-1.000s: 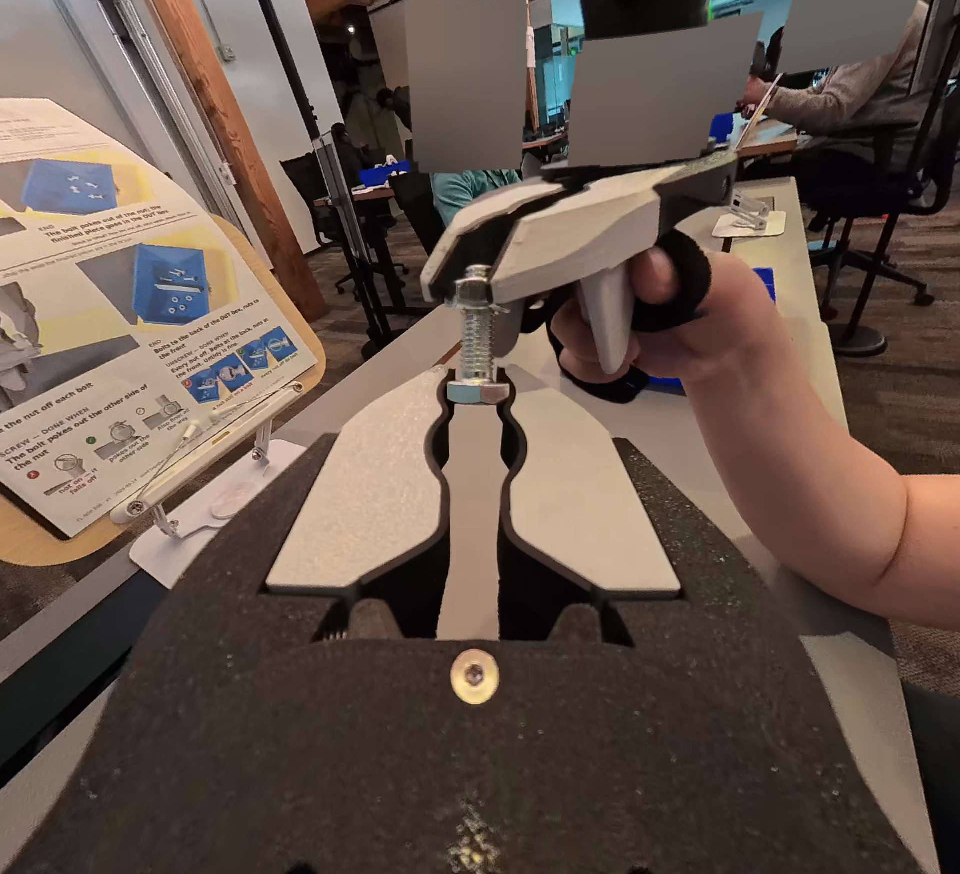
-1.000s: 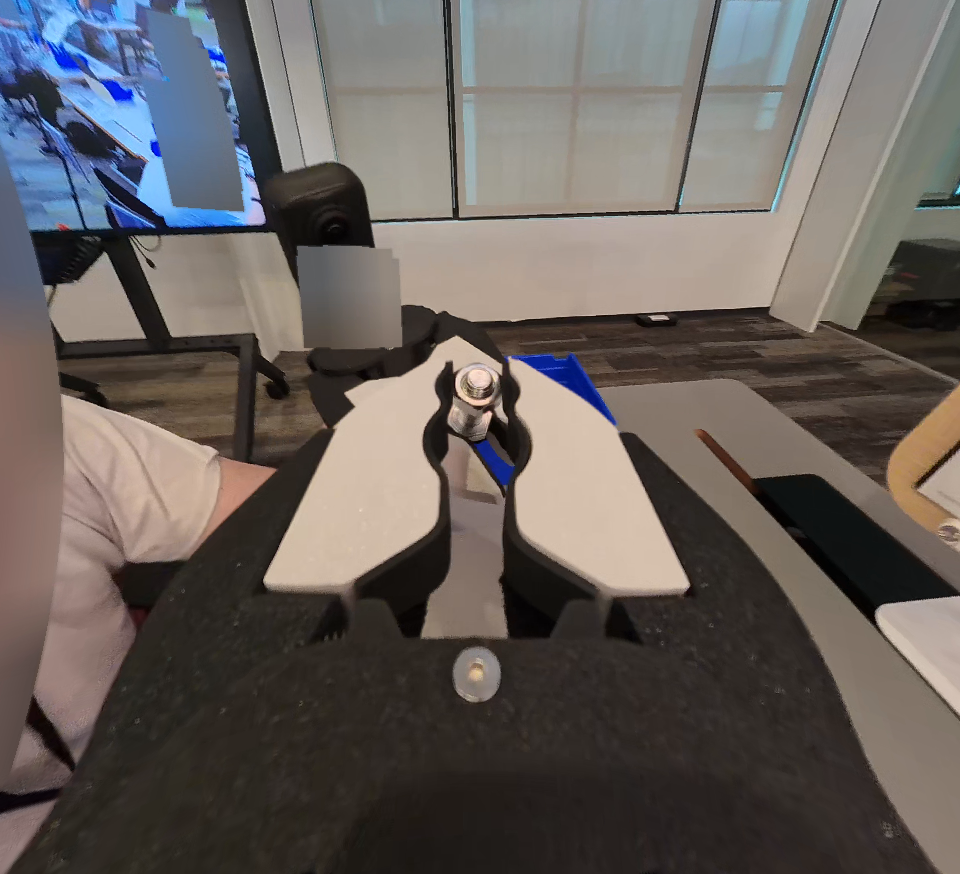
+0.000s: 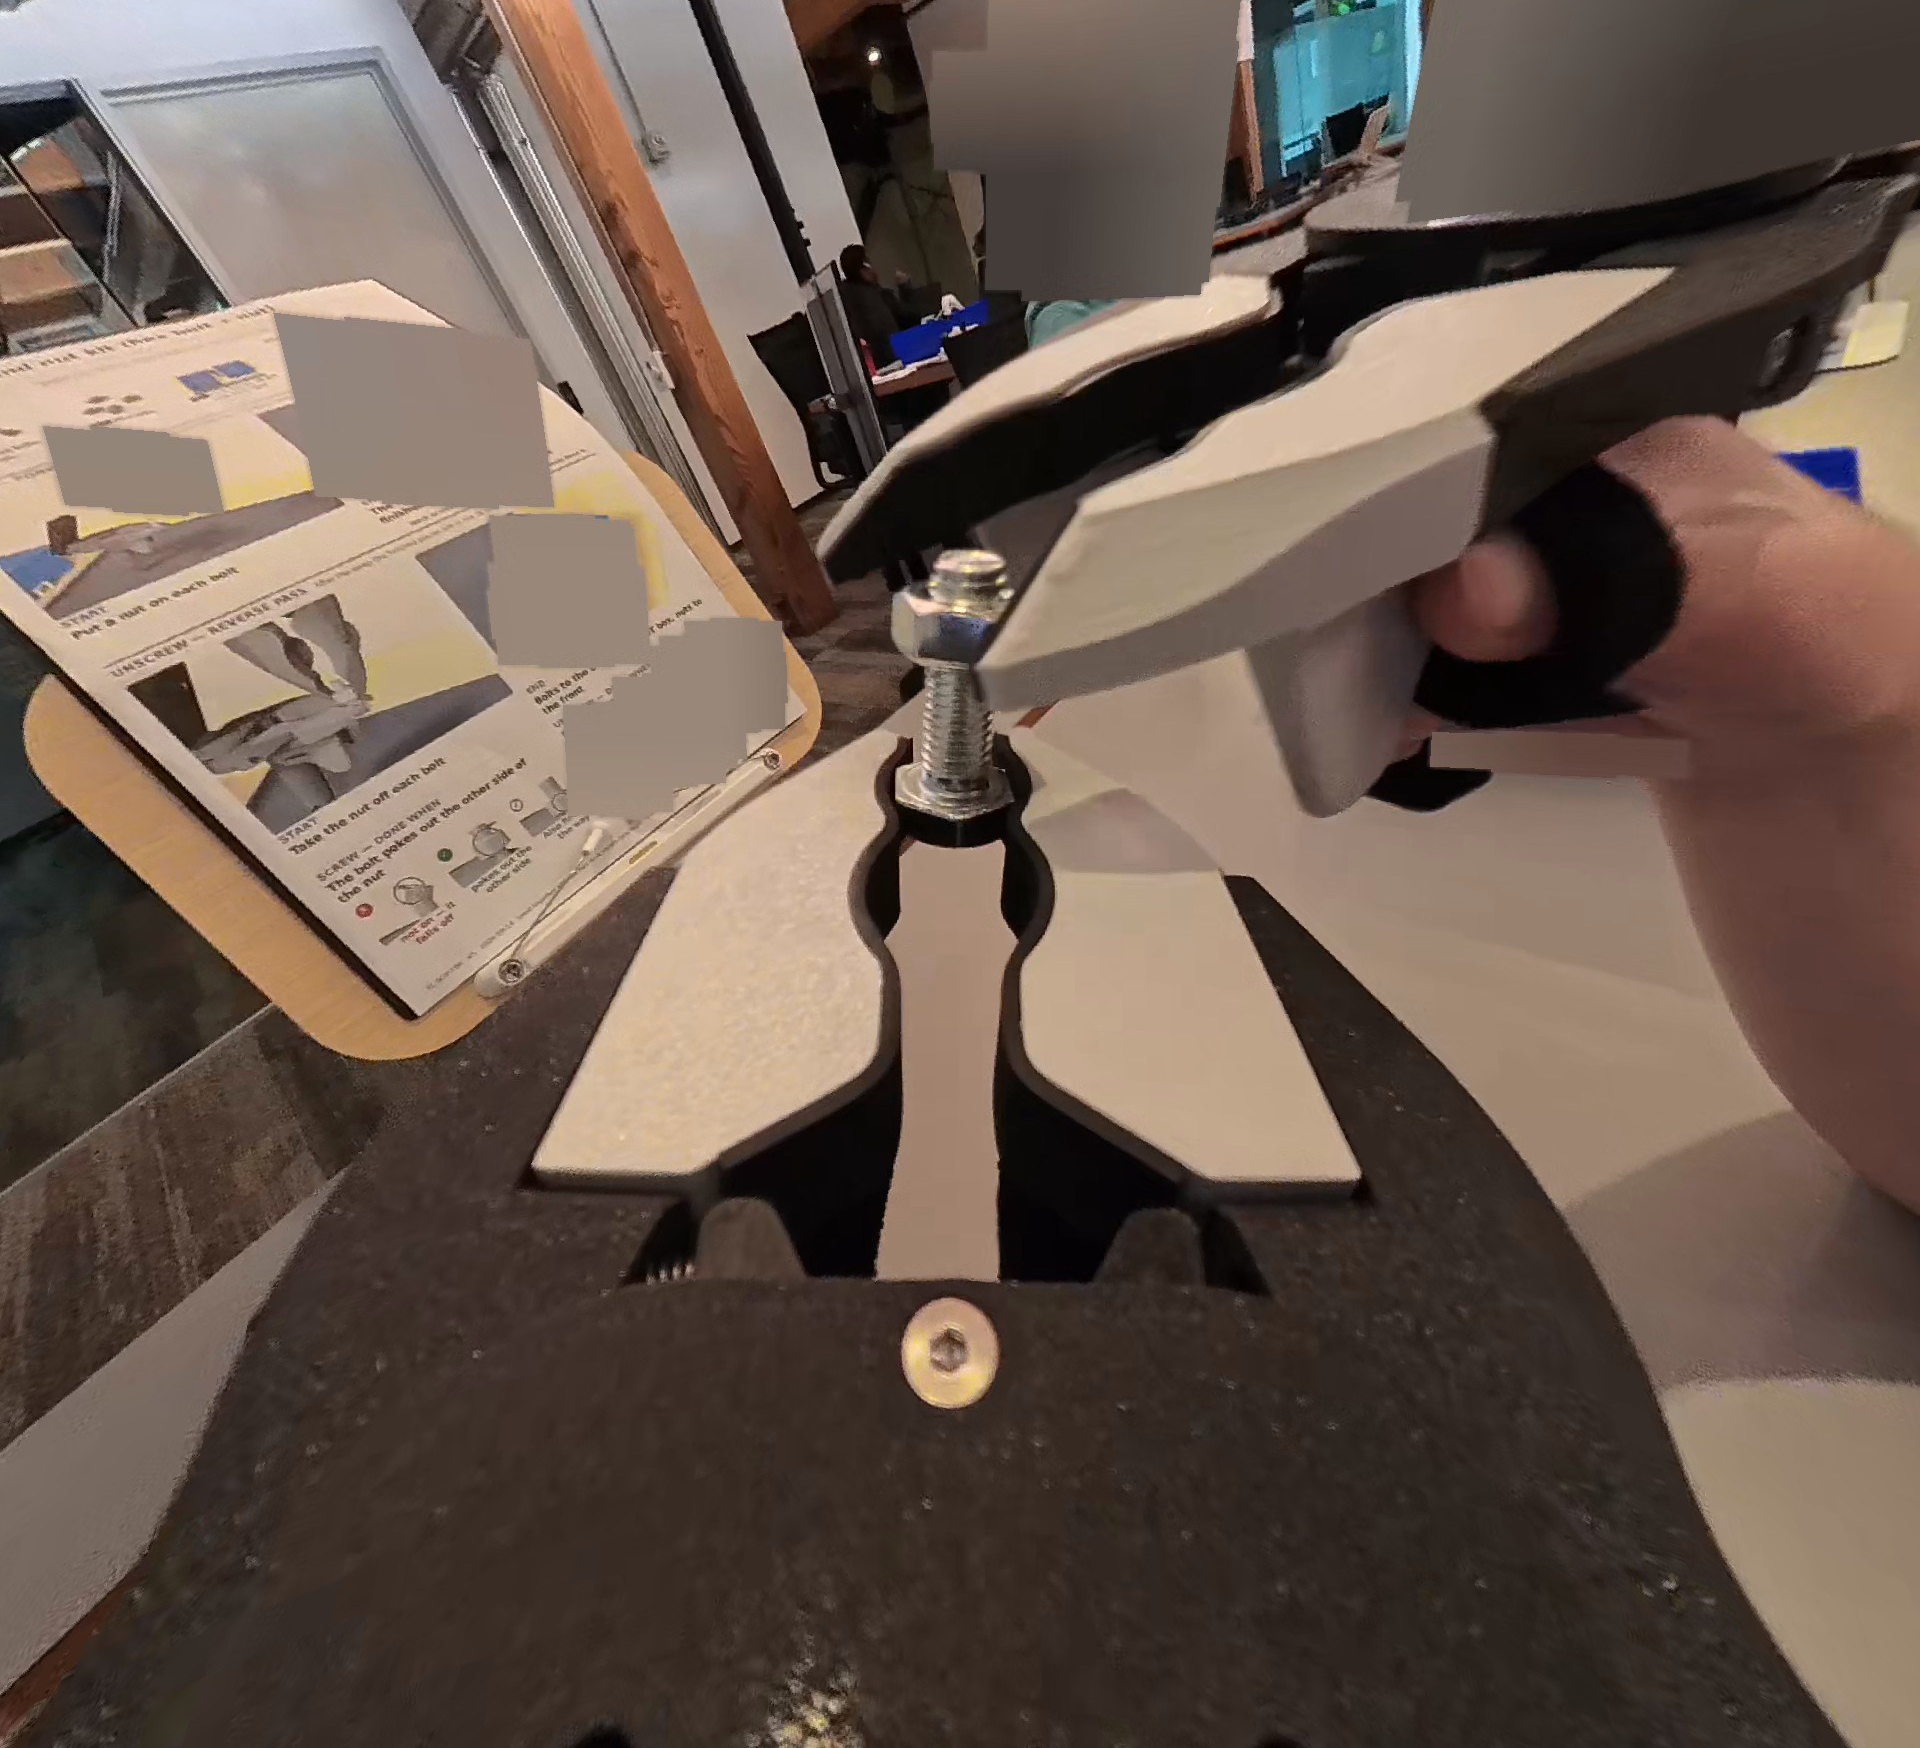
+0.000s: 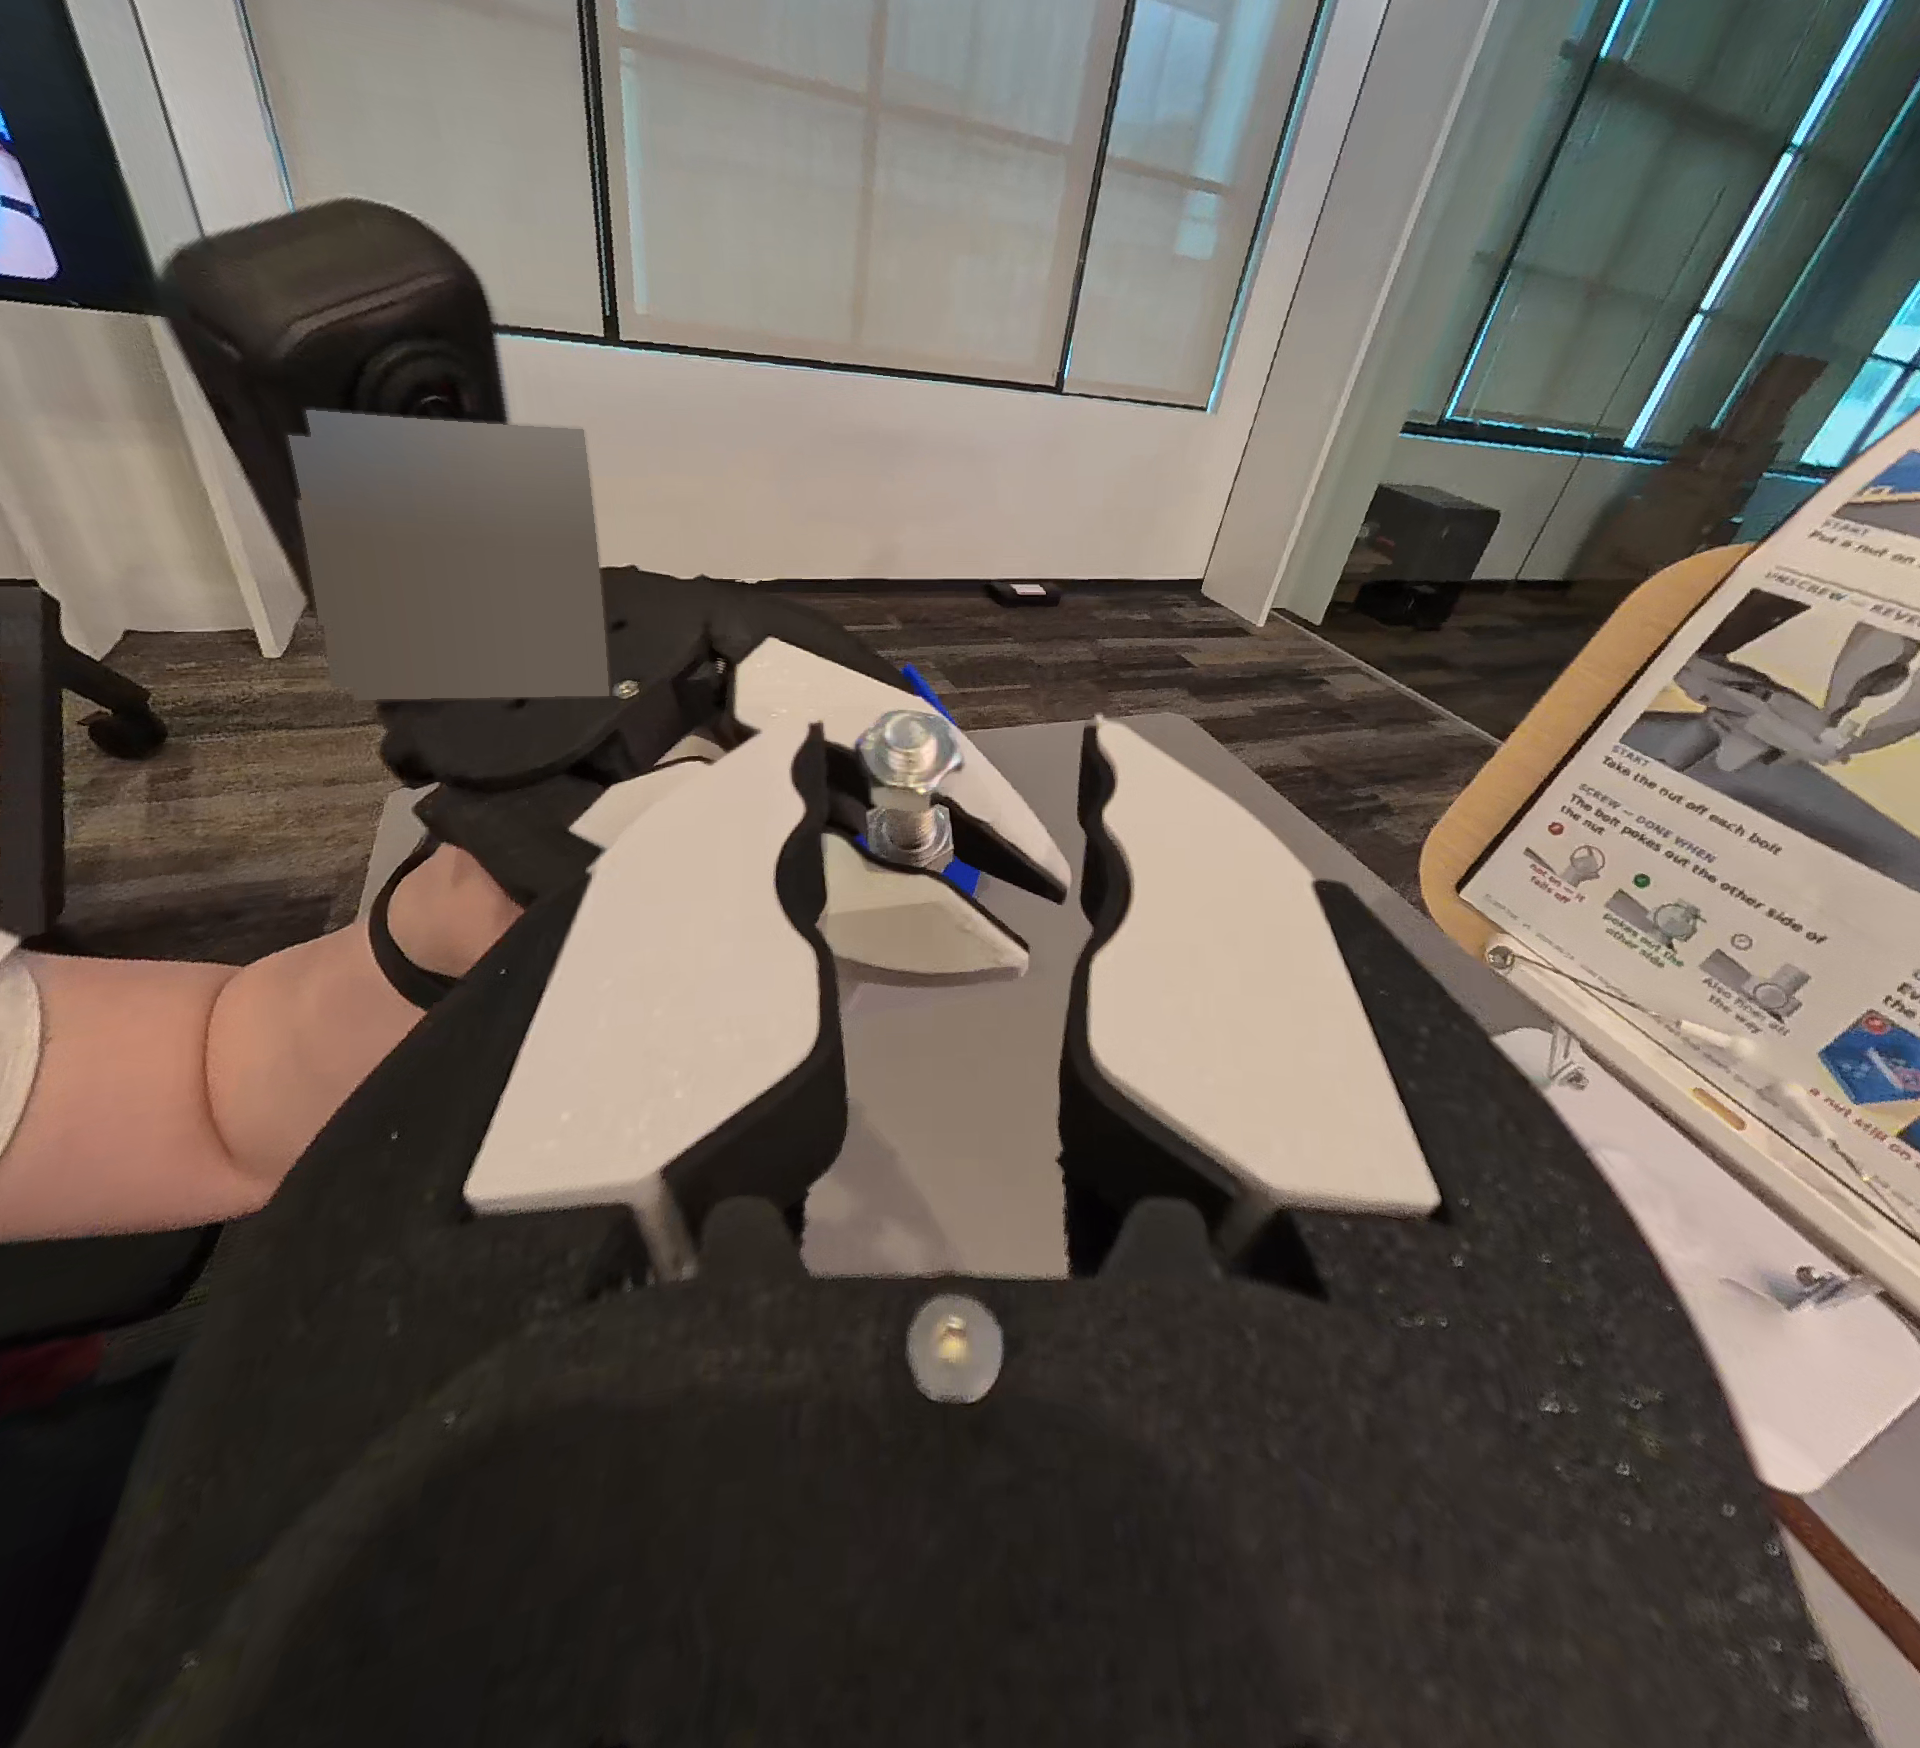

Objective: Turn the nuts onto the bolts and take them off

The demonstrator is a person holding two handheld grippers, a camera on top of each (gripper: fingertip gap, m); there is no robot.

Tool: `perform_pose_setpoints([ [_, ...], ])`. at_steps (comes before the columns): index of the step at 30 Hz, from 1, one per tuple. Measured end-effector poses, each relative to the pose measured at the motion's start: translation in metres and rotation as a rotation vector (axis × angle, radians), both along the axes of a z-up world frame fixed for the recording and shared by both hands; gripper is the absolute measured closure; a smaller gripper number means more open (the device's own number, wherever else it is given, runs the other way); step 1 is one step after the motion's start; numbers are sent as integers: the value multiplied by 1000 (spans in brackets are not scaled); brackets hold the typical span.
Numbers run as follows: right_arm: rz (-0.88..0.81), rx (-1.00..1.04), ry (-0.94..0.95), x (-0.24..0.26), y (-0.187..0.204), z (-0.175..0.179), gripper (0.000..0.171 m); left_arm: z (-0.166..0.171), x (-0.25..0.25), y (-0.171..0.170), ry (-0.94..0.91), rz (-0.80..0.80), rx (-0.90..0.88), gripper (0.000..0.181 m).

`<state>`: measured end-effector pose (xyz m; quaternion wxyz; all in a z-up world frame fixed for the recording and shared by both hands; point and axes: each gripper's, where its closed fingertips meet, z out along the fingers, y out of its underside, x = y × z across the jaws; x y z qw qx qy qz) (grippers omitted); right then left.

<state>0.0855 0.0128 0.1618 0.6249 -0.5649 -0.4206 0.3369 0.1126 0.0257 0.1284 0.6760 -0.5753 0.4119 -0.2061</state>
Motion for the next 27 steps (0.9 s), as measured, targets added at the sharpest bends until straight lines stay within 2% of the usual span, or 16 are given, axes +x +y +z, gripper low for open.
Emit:
perform_pose_setpoints([
  [4, 20, 7, -17, 2, 0, -1, 127, 5, -2, -3, -22, -5, 17, 167],
  [8, -1, 18, -1, 21, 6, 5, 135, 10, -6, -3, -50, -15, 5, 167],
  [13, 155, -15, 88, 9, -16, 14, 133, 6, -3, -3, -29, -18, -2, 167],
  [19, 117, -22, 19, 8, -6, 3, 128, 6, 1, -8, -29, -33, -5, 167],
  [23, 85, -41, 38, 23, 3, 5, 137, 8, -2, -7, -51, -50, -31, 167],
  [27, 153, -17, 36, 9, -14, 7, 134, 6, 0, -8, -44, -56, -33, 167],
])
